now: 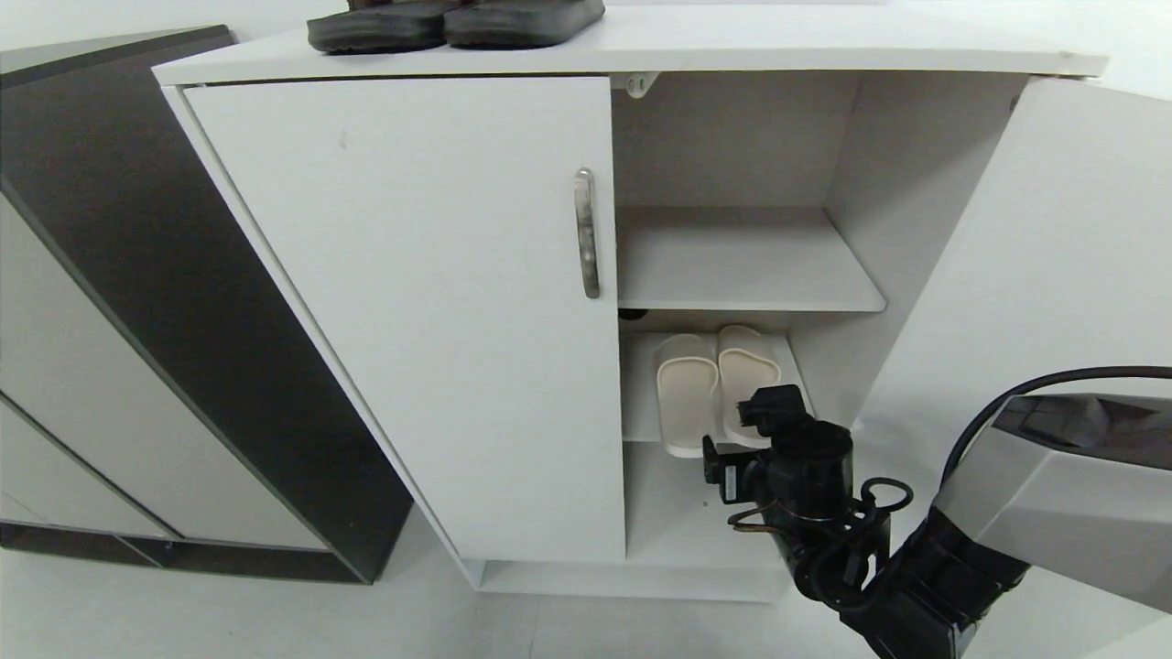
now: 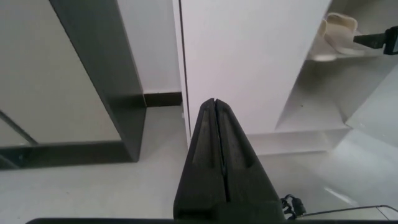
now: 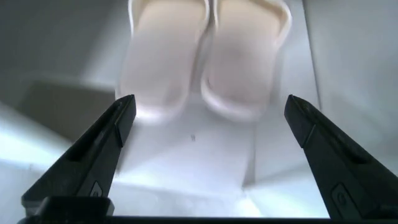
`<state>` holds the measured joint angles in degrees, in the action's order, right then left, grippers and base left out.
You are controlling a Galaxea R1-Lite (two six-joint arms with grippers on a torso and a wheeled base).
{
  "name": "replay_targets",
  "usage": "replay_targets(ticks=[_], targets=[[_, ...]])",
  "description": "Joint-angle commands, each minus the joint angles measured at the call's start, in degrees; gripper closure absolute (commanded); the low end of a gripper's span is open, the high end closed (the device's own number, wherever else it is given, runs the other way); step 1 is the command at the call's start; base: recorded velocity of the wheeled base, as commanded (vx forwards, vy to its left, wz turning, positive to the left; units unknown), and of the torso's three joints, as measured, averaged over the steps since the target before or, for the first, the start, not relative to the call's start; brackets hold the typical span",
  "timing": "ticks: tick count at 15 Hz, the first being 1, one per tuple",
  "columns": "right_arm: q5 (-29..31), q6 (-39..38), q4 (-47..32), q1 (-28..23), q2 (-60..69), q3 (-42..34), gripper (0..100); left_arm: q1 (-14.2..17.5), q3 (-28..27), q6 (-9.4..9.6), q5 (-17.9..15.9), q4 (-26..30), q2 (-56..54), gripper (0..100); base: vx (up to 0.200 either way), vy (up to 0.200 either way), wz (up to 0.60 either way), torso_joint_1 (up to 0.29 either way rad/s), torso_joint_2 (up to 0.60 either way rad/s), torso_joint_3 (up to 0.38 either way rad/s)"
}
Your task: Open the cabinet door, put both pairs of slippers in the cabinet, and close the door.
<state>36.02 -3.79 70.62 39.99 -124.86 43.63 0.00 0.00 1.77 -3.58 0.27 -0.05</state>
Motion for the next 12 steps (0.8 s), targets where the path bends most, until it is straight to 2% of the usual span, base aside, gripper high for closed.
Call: replay_targets(ticks=[1,3,12], targets=[[0.0,-0.1,0.0,0.1,0.1,-0.1,0,0.0,0.0,-0.01,0.0,0.0,0.0,100,-0.200,0.000,0.00,-0.002,0.00,-0.007],[-0.1,-0.2,0.4,0.0,0.1,-0.1,0,0.0,0.0,-0.01,0.0,0.0,0.0,100,-0.200,0.000,0.00,-0.002,0.00,0.000],[-0.3,-0.1,1.5,-0.3,0.1,-1.1,0,0.0,0.0,-0.36,0.2,0.0,0.1,100,0.000,0.000,0.00,0.000,0.00,0.000]])
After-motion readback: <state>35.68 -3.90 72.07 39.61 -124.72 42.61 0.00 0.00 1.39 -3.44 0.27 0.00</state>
